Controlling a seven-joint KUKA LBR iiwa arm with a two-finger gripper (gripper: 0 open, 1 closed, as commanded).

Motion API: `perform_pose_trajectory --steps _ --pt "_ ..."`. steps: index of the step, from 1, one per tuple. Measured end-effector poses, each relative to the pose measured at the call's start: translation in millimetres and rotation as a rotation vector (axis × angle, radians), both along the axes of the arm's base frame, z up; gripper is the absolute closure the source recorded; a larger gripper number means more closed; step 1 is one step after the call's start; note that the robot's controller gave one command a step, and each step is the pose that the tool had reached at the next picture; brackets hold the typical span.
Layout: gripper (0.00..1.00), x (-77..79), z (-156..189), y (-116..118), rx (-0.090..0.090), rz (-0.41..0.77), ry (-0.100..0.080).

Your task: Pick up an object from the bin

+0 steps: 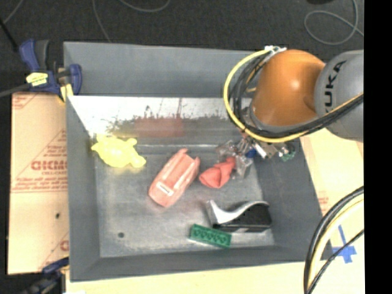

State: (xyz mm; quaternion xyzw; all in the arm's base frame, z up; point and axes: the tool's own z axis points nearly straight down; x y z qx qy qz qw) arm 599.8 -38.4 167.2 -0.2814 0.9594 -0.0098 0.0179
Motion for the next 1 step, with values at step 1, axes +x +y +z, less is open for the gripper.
perform_pose_trajectory --steps 1 --pt "1.0 -39.4 112.3 -0.6 0.006 -0.08 0.026"
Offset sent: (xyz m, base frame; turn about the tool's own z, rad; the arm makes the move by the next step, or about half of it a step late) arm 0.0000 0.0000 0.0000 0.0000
